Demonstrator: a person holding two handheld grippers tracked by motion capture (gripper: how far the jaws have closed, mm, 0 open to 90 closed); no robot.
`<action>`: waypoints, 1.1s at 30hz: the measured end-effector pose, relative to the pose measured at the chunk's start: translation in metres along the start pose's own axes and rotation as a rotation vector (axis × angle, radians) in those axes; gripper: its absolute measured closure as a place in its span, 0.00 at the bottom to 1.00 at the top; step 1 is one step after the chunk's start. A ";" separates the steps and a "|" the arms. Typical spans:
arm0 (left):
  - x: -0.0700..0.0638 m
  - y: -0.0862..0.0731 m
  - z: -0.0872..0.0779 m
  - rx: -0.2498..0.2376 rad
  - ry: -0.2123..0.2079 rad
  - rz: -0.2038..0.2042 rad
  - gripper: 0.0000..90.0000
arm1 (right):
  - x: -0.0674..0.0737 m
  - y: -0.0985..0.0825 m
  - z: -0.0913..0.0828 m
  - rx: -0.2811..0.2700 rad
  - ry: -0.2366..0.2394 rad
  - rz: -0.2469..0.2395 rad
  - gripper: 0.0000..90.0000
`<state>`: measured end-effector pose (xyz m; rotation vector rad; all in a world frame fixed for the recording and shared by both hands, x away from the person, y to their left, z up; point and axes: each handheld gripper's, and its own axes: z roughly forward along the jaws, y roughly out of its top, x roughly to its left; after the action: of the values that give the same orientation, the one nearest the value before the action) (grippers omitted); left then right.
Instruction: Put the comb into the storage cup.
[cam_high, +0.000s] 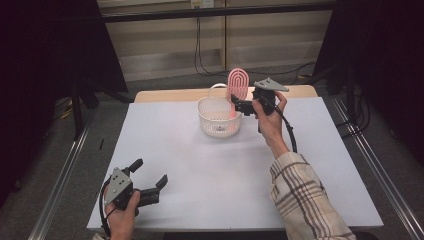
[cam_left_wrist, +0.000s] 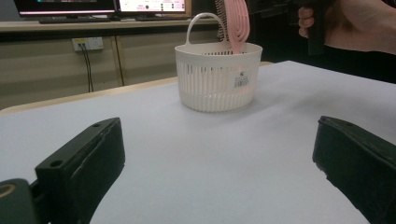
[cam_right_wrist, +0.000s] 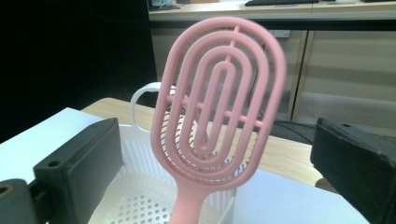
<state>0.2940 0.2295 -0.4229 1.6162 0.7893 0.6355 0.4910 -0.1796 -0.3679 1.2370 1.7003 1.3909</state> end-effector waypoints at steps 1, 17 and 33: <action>0.000 0.000 0.000 -0.001 0.003 -0.002 0.03 | 0.000 0.000 -0.002 0.000 -0.003 -0.004 0.01; 0.002 -0.001 -0.001 -0.004 0.026 -0.011 0.03 | -0.003 -0.010 -0.017 -0.011 -0.009 -0.045 0.02; 0.001 0.000 -0.002 -0.016 0.028 -0.014 0.03 | -0.003 -0.018 -0.035 -0.044 -0.019 -0.082 0.01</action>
<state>0.2931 0.2309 -0.4228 1.5893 0.8132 0.6541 0.4564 -0.1956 -0.3763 1.1401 1.6794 1.3576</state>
